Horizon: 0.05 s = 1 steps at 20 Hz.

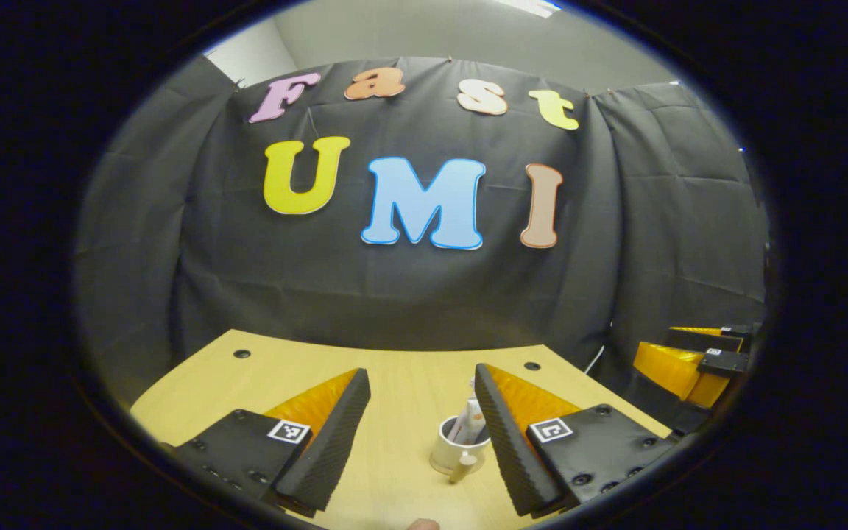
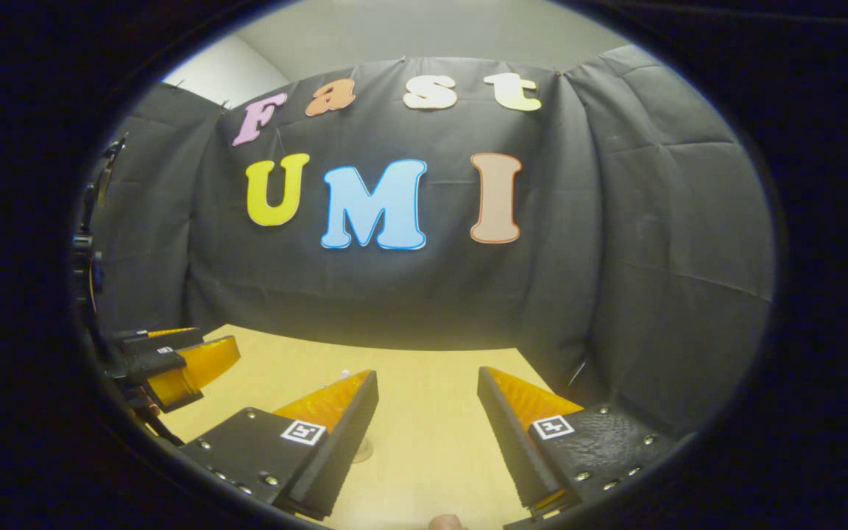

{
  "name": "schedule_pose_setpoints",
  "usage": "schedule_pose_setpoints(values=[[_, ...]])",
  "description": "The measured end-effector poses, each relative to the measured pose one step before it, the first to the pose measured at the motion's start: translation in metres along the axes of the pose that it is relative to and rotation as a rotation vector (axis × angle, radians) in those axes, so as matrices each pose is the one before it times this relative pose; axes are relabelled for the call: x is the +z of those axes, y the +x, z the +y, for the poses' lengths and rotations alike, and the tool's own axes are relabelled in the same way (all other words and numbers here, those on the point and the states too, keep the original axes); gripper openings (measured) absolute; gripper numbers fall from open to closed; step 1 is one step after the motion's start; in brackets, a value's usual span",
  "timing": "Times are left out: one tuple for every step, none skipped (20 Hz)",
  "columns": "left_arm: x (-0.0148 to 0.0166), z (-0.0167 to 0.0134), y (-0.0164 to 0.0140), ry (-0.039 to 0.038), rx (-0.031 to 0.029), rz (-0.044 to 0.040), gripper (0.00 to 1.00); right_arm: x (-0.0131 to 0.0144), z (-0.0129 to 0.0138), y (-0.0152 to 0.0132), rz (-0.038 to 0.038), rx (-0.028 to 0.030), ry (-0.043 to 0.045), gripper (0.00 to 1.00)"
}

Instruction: Put the toothbrush and toothpaste on the desktop into the cup, then pick up the cup and place it on the coaster on the desktop.

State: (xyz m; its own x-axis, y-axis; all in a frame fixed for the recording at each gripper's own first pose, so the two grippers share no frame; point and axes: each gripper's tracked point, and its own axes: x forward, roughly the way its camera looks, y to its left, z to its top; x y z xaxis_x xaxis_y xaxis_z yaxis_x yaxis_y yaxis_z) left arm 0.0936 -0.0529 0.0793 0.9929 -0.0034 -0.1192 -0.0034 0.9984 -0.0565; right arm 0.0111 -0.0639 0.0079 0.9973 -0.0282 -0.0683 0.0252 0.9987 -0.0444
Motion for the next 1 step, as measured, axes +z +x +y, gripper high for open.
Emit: schedule_pose_setpoints(values=[[0.00374,-0.00192,0.00197,-0.00136,-0.00688,0.00195,0.97,0.00286,-0.00050,-0.00106,-0.01421,-0.00668,-0.01329,0.87]])
